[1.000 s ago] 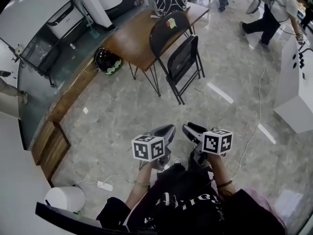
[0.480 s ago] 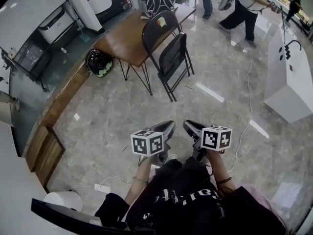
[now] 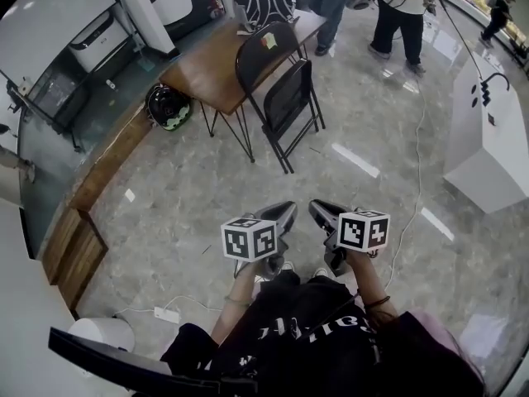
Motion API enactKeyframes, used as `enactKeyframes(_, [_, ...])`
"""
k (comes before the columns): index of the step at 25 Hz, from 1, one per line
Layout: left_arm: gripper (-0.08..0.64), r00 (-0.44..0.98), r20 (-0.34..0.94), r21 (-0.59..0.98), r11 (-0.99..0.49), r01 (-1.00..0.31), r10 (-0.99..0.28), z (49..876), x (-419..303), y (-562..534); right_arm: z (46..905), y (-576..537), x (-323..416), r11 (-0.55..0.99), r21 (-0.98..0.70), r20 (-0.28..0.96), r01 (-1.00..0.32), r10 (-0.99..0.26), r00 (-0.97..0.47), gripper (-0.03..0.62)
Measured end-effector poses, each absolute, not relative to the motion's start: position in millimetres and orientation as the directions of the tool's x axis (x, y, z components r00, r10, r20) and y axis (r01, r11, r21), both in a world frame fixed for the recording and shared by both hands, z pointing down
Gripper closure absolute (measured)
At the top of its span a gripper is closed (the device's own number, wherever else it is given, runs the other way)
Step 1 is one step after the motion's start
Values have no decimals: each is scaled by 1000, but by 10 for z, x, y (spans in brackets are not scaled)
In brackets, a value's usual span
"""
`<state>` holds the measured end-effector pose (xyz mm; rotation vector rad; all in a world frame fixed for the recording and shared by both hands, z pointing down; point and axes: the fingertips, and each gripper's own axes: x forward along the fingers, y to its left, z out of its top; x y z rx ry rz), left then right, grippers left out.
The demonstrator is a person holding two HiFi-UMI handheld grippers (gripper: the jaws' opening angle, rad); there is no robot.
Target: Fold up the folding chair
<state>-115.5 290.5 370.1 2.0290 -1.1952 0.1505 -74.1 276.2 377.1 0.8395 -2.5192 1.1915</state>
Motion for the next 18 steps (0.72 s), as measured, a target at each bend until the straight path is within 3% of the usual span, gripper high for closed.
enactKeyframes(18, [535,539,481,519,-271,-811,-692,3715,-624,2910,3794,2737,-275,530,-622,422,-576,-392,-817,552])
